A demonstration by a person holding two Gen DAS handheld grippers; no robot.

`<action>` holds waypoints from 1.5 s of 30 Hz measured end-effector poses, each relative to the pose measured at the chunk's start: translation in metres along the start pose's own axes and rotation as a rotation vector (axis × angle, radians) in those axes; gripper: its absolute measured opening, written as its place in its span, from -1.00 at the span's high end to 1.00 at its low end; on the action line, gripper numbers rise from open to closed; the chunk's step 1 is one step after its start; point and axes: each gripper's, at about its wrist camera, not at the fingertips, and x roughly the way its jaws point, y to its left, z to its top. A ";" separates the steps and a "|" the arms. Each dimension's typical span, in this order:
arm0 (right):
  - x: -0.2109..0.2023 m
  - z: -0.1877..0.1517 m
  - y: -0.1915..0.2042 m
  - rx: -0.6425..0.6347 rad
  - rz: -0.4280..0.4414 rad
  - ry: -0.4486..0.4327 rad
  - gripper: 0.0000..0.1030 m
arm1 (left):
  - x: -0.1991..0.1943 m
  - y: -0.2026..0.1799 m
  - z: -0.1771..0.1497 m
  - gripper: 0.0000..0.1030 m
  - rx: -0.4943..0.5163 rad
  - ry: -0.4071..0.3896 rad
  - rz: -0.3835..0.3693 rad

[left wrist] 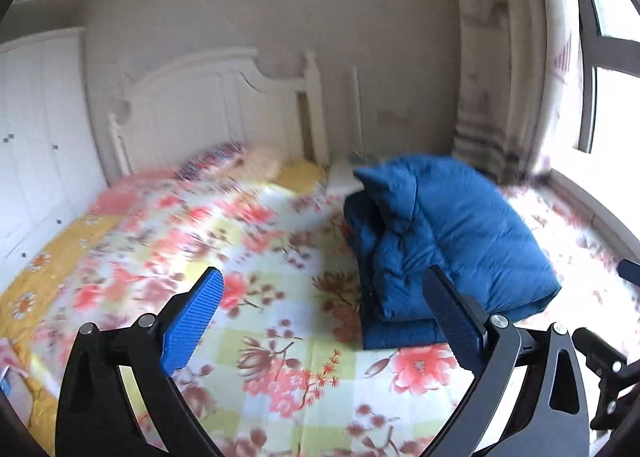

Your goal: Fold large clothes

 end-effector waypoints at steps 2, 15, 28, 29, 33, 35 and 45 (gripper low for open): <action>-0.021 0.007 -0.006 0.024 -0.016 -0.014 -0.94 | -0.019 -0.005 0.004 -0.89 -0.004 -0.010 -0.028; -0.114 0.031 -0.014 0.088 -0.069 -0.110 -0.95 | -0.095 -0.035 0.009 -0.89 0.038 -0.094 -0.098; -0.127 0.047 -0.025 0.137 -0.106 -0.130 -0.95 | -0.107 -0.028 0.014 -0.89 0.022 -0.120 -0.099; -0.128 0.048 -0.026 0.136 -0.109 -0.132 -0.95 | -0.108 -0.028 0.014 -0.89 0.023 -0.121 -0.098; -0.130 0.050 -0.026 0.134 -0.111 -0.137 -0.95 | -0.109 -0.027 0.014 -0.89 0.025 -0.123 -0.098; -0.131 0.050 -0.025 0.131 -0.114 -0.139 -0.95 | -0.109 -0.027 0.014 -0.89 0.022 -0.124 -0.099; -0.136 0.051 -0.027 0.133 -0.117 -0.144 -0.95 | -0.110 -0.027 0.015 -0.89 0.023 -0.125 -0.100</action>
